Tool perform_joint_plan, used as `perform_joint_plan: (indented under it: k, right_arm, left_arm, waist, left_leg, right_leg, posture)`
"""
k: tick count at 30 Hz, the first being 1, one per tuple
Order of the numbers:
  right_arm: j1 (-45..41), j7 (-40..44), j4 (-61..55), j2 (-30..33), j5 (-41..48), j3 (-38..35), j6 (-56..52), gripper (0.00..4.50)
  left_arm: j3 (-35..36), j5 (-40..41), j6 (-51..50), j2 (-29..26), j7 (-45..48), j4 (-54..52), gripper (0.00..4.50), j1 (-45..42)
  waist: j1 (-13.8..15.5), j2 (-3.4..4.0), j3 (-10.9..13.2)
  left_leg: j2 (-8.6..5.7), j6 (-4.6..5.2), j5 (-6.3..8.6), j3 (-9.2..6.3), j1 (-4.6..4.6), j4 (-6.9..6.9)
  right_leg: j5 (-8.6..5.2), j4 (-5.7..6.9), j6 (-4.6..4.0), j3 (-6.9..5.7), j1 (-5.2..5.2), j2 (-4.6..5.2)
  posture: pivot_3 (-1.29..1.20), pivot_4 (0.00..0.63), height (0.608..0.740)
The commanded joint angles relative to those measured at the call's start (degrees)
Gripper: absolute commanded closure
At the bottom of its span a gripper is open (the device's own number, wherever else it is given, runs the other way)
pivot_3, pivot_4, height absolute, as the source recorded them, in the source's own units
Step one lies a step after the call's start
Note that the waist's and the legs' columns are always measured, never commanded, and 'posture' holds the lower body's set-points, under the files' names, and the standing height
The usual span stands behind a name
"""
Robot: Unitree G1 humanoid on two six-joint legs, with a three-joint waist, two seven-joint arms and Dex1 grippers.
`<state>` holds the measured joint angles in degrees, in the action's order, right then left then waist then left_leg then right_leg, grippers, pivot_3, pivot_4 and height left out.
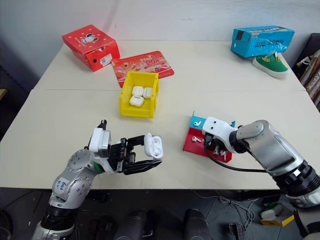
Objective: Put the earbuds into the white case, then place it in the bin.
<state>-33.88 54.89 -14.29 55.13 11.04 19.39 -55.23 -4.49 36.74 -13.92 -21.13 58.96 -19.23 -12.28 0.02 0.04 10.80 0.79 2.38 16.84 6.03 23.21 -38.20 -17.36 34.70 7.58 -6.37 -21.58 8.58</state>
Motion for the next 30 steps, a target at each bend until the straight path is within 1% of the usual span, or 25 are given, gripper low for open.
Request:
perform_joint_plan:
  k: [1,2,4,6,7,8,9,11,13,15,20,26,30]
  right_arm:
    - [1.51,4.54,-1.92,2.07,5.74,-8.91,1.64,4.06]
    - [2.27,5.93,-2.33,2.61,7.40,-11.09,2.36,4.06]
    - [4.64,10.31,-2.89,1.79,14.48,-20.04,4.60,4.06]
    - [6.62,13.69,-3.86,-0.78,21.58,-28.70,7.86,4.06]
    - [7.06,14.80,-4.39,-2.42,24.84,-31.77,9.20,4.06]
    - [6.73,13.30,-4.74,-6.89,30.89,-36.90,10.01,4.06]
    - [6.51,11.31,-5.58,-10.55,35.14,-40.39,10.84,4.06]
    - [5.40,4.65,-8.66,-18.11,39.53,-43.86,13.97,4.06]
    - [5.03,0.27,-12.01,-22.77,43.22,-44.25,15.23,4.06]
    - [6.28,-1.31,-15.96,-26.19,45.13,-42.29,17.10,4.06]
    - [8.08,-5.60,-22.22,-32.67,44.59,-35.12,22.50,4.06]
    - [5.43,-6.16,-21.26,-35.40,41.54,-27.69,27.15,4.06]
    - [5.15,-5.53,-19.39,-35.48,39.83,-24.91,29.29,4.06]
  left_arm:
    - [1.26,5.94,-3.04,-0.07,1.12,-1.99,1.72,-1.46]
    - [1.58,6.89,-3.60,0.16,0.95,-2.01,1.72,-1.80]
    - [2.36,9.01,-4.73,1.06,0.38,-1.37,1.72,-3.34]
    - [3.02,11.09,-6.00,1.64,0.57,-0.76,1.72,-4.75]
    - [3.23,11.83,-6.55,1.67,0.88,-0.60,1.72,-5.22]
    - [3.50,13.95,-8.45,1.64,1.04,-0.31,1.72,-6.25]
    - [4.13,16.83,-10.89,1.65,0.45,-0.05,1.72,-7.29]
    - [5.41,21.37,-14.67,1.97,-0.71,0.89,1.72,-9.66]
    - [5.91,21.97,-15.34,2.29,-0.45,1.57,1.72,-11.19]
    - [5.78,21.77,-15.92,2.41,0.25,2.60,1.72,-12.63]
    - [4.86,20.28,-16.56,2.56,1.79,4.35,1.72,-15.10]
    - [3.89,18.67,-16.45,2.29,3.98,5.75,1.72,-16.28]
    - [3.67,18.12,-16.29,2.96,4.02,5.93,1.72,-16.72]
  waist:
    - [0.07,0.00,0.00]
    - [0.11,0.01,0.01]
    - [0.13,0.00,0.02]
    - [0.19,0.00,0.02]
    - [0.20,-0.01,0.02]
    - [0.15,-0.01,0.03]
    - [0.01,-0.09,0.05]
    - [-0.08,-0.12,0.07]
    - [-0.09,-0.11,0.07]
    - [-0.07,-0.11,0.07]
    - [-0.01,-0.11,0.08]
    - [-0.13,-0.11,0.08]
    - [-0.04,-0.11,0.08]
  left_leg:
    - [0.00,0.00,0.00,0.00,0.00,0.00]
    - [0.00,0.00,0.00,-0.01,0.02,0.01]
    - [0.00,0.02,0.01,-0.03,0.04,0.02]
    - [0.00,0.03,0.01,-0.05,0.04,0.02]
    - [0.00,0.03,0.01,-0.08,0.04,0.02]
    - [0.00,0.03,0.01,-0.08,0.03,0.02]
    - [0.00,0.03,0.01,-0.09,0.01,0.03]
    - [0.06,0.01,0.00,-0.11,-0.01,0.04]
    - [0.05,-0.02,-0.02,-0.11,-0.02,0.04]
    - [0.02,-0.03,-0.03,-0.11,-0.01,0.05]
    - [-0.06,-0.01,-0.01,-0.10,0.02,0.07]
    - [-0.07,-0.01,-0.02,-0.06,0.01,0.07]
    - [-0.07,0.00,-0.02,-0.06,0.01,0.08]
  right_leg:
    - [0.00,0.00,0.00,0.00,0.00,0.00]
    - [0.00,-0.01,0.00,-0.02,0.00,0.00]
    - [0.00,-0.01,0.01,-0.03,0.00,-0.01]
    - [0.01,-0.01,0.03,-0.08,0.05,-0.02]
    - [0.02,0.00,0.04,-0.12,0.09,-0.04]
    - [0.02,0.02,0.04,-0.12,0.11,-0.04]
    - [0.03,0.04,0.05,-0.12,0.13,-0.06]
    - [0.03,0.11,0.05,-0.13,0.16,-0.12]
    - [0.03,0.24,0.05,-0.10,0.10,-0.11]
    - [0.03,0.27,0.05,-0.08,0.08,-0.11]
    - [0.03,0.23,0.05,-0.06,0.06,-0.11]
    - [0.03,0.26,0.05,-0.01,0.02,-0.13]
    - [0.03,0.26,0.05,-0.01,0.02,-0.13]
  posture:
    - [0.00,0.150,0.740]
    - [0.00,0.150,0.740]
    - [0.00,0.150,0.740]
    - [0.00,0.150,0.740]
    - [0.00,0.150,0.740]
    - [0.00,0.150,0.740]
    - [0.00,0.150,0.740]
    - [0.00,0.150,0.740]
    - [0.00,0.150,0.740]
    - [0.00,0.150,0.740]
    - [0.00,0.150,0.740]
    - [0.00,0.150,0.740]
    - [0.00,0.150,0.740]
